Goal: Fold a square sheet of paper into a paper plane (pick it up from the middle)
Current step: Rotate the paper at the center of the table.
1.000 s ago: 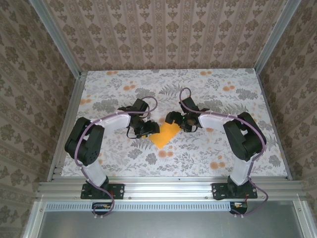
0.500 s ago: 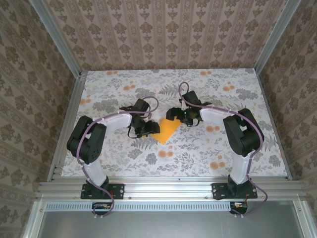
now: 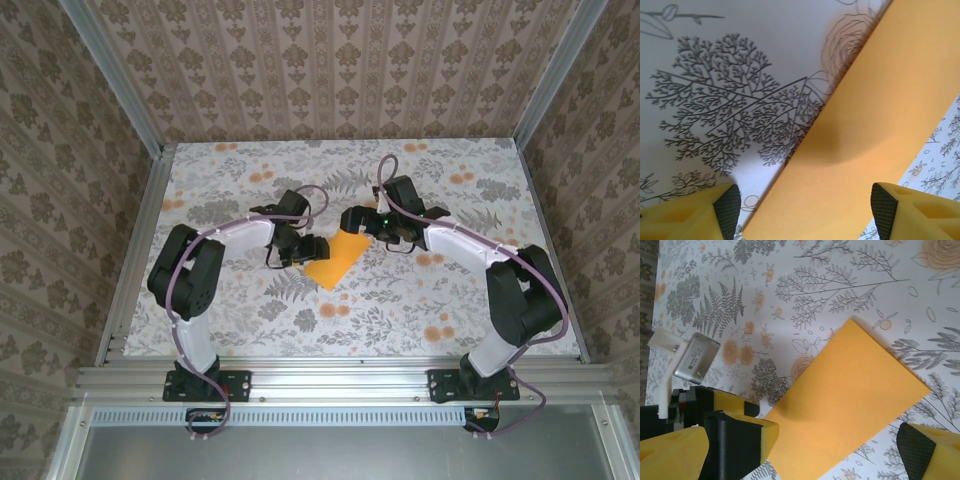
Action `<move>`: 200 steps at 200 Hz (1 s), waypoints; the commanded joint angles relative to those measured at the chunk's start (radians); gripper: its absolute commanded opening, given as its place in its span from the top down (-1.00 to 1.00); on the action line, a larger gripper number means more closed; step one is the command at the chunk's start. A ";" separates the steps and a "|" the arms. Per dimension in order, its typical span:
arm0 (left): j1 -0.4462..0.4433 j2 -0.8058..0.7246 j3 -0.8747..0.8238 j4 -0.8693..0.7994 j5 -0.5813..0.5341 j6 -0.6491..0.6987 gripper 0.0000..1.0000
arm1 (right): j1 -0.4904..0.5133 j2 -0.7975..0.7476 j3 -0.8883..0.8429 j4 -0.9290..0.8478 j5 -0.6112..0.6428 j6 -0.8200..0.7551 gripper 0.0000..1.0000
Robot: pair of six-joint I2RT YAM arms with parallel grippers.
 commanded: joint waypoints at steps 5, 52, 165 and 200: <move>-0.032 0.027 0.013 -0.049 0.001 0.026 -0.45 | -0.015 -0.050 -0.025 -0.017 0.044 0.022 -1.00; -0.095 -0.030 -0.037 -0.065 0.037 0.009 -0.44 | -0.039 -0.075 -0.063 -0.037 0.088 0.047 -0.98; -0.170 -0.081 -0.016 -0.001 0.111 -0.019 -0.33 | -0.089 -0.215 -0.249 -0.055 0.121 0.101 -1.00; -0.133 -0.053 0.042 0.042 0.047 -0.032 -0.06 | -0.076 -0.230 -0.311 -0.022 0.072 0.125 -1.00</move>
